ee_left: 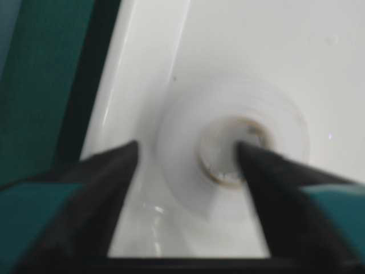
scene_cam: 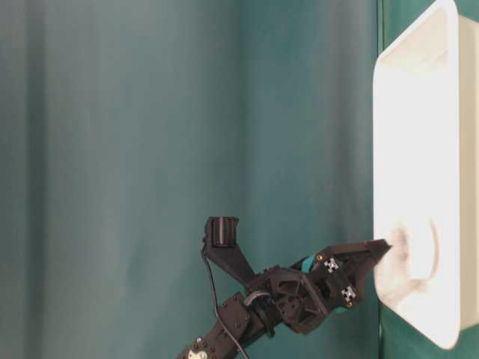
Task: Put the tape into the white case with the left arm.
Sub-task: 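Open the left gripper to release the white roll in the tray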
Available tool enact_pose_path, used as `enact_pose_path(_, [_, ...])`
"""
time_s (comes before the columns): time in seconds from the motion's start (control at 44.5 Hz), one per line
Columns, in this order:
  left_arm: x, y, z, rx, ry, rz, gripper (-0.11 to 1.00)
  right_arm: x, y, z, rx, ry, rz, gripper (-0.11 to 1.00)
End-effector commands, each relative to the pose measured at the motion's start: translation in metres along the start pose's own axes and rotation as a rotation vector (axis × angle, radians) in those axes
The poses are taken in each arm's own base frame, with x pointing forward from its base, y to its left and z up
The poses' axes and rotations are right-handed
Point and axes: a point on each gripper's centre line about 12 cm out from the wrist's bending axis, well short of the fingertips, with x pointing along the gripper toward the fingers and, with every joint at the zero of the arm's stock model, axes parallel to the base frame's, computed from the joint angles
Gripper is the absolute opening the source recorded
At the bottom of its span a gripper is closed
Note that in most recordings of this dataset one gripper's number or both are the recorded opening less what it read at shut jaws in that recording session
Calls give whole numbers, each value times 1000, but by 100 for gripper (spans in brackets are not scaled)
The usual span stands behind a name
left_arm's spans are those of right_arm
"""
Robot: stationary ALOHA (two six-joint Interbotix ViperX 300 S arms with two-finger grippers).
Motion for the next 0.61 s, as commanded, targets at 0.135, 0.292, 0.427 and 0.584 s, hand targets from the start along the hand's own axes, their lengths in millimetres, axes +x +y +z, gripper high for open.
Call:
enact_pose_path(0.135, [-13,2,6,0,-36,13,85,1,0,5,1,-11,0,-9])
enact_pose_path(0.292, [-21,1,4,0,-44,13,85,1,0,4,2,-9,-2,-9])
enact_pose_path(0.427, [-38,-8,4,12,-70,6,85,1,0,5,1,-11,0,-9])
enact_pose_path(0.584, [-61,-26,5,49,-113,-14,85,1,0,5,2,-12,-2,-9])
